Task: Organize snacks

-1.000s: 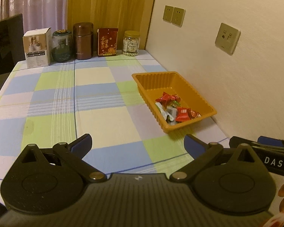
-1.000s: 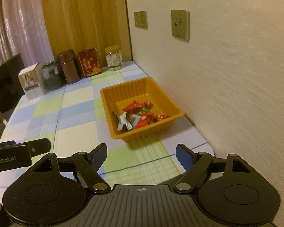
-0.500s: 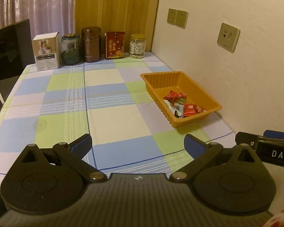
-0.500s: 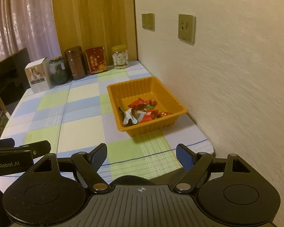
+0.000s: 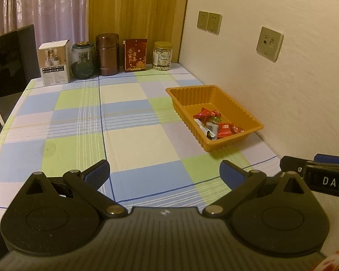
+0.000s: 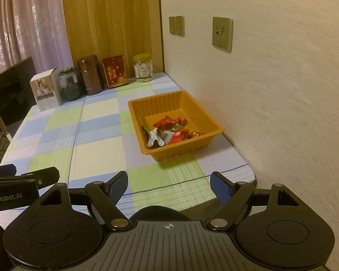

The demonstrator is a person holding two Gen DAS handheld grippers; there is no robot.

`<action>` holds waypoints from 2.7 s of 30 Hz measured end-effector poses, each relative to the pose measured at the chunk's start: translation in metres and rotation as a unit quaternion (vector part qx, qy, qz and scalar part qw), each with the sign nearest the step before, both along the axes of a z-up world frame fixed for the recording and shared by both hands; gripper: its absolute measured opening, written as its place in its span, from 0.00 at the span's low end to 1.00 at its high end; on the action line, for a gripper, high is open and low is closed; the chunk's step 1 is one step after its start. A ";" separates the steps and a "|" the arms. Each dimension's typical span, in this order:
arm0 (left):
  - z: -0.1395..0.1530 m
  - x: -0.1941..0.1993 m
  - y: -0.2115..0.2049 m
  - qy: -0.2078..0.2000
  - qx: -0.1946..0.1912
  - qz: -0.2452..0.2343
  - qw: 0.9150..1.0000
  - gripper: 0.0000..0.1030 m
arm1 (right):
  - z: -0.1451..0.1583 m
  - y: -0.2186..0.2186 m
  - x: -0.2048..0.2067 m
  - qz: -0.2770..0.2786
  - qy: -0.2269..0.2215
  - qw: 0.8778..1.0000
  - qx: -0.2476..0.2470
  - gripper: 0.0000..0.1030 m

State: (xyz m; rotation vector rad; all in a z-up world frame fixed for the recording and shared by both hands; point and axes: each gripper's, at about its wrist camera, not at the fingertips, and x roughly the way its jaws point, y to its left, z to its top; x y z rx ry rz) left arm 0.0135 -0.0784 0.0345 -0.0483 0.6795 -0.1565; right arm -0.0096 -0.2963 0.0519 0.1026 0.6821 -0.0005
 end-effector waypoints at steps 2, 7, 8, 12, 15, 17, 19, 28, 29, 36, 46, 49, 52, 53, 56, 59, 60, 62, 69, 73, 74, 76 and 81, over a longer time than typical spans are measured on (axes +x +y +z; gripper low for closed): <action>0.000 0.000 -0.001 0.000 0.001 -0.003 1.000 1.00 | -0.001 -0.001 0.000 -0.001 0.000 1.000 0.001 0.77; -0.001 -0.002 -0.003 -0.002 0.001 -0.006 1.000 1.00 | -0.001 -0.002 0.000 -0.002 0.000 1.000 0.002 0.77; -0.001 -0.002 -0.003 -0.002 0.001 -0.007 1.000 1.00 | -0.001 -0.002 -0.001 -0.002 0.000 1.000 0.002 0.77; -0.002 -0.003 -0.002 -0.001 0.001 -0.006 1.000 1.00 | 0.000 -0.002 -0.002 -0.005 -0.001 1.000 0.002 0.77; -0.002 -0.002 -0.002 0.000 0.000 -0.005 1.000 1.00 | 0.000 -0.003 -0.001 -0.004 0.000 1.000 0.001 0.77; -0.002 -0.003 -0.002 0.000 0.000 -0.005 1.000 1.00 | 0.000 -0.003 -0.002 -0.005 -0.001 1.000 0.002 0.77; -0.002 -0.003 -0.002 -0.001 0.000 -0.005 1.000 1.00 | 0.000 -0.003 -0.002 -0.004 -0.001 1.000 0.002 0.77; -0.004 -0.004 -0.001 0.000 0.000 -0.007 1.000 1.00 | -0.001 -0.003 -0.002 -0.006 0.000 1.000 0.003 0.77; -0.004 -0.004 -0.001 0.000 -0.001 -0.007 1.000 1.00 | -0.001 -0.003 -0.002 -0.006 0.000 1.000 0.003 0.77; -0.004 -0.004 -0.001 0.000 0.000 -0.007 1.000 1.00 | -0.001 -0.003 -0.002 -0.006 -0.001 1.000 0.003 0.77; -0.004 -0.005 -0.001 0.000 -0.001 -0.009 1.000 1.00 | -0.002 -0.004 -0.002 -0.007 -0.001 1.000 0.004 0.77; -0.004 -0.005 -0.001 0.000 -0.001 -0.008 1.000 1.00 | -0.002 -0.004 -0.002 -0.006 0.000 1.000 0.004 0.77; -0.004 -0.005 -0.001 0.000 -0.001 -0.009 1.000 1.00 | -0.001 -0.004 -0.002 -0.006 0.000 1.000 0.004 0.77; -0.004 -0.005 -0.001 0.000 -0.001 -0.008 1.000 1.00 | -0.001 -0.004 -0.002 -0.007 -0.001 1.000 0.004 0.77; -0.004 -0.005 -0.001 0.000 -0.001 -0.009 1.000 1.00 | -0.001 -0.004 -0.002 -0.006 -0.001 1.000 0.004 0.77; -0.004 -0.005 -0.001 0.000 -0.001 -0.009 1.000 1.00 | -0.001 -0.004 -0.002 -0.007 -0.001 1.000 0.004 0.77; -0.004 -0.005 -0.001 0.000 -0.001 -0.009 1.000 1.00 | -0.002 -0.004 -0.002 -0.007 -0.001 1.000 0.004 0.77; -0.004 -0.005 -0.001 0.000 -0.001 -0.009 1.000 1.00 | -0.002 -0.005 -0.002 -0.007 -0.001 1.000 0.004 0.77; -0.004 -0.005 -0.001 0.000 -0.001 -0.008 1.000 1.00 | -0.002 -0.005 -0.002 -0.006 -0.001 1.000 0.004 0.77; -0.004 -0.005 -0.001 0.000 -0.001 -0.008 1.000 1.00 | -0.002 -0.005 -0.002 -0.006 -0.001 1.000 0.005 0.77; -0.004 -0.005 -0.001 0.000 -0.002 -0.008 1.000 1.00 | -0.002 -0.005 -0.002 -0.006 -0.001 1.000 0.005 0.77; -0.004 -0.006 -0.002 -0.003 -0.003 -0.009 1.000 1.00 | -0.002 -0.005 -0.002 -0.007 0.000 1.000 0.005 0.77; -0.005 -0.008 -0.004 -0.007 -0.006 -0.011 1.000 1.00 | -0.002 -0.005 -0.001 -0.006 -0.001 1.000 0.005 0.77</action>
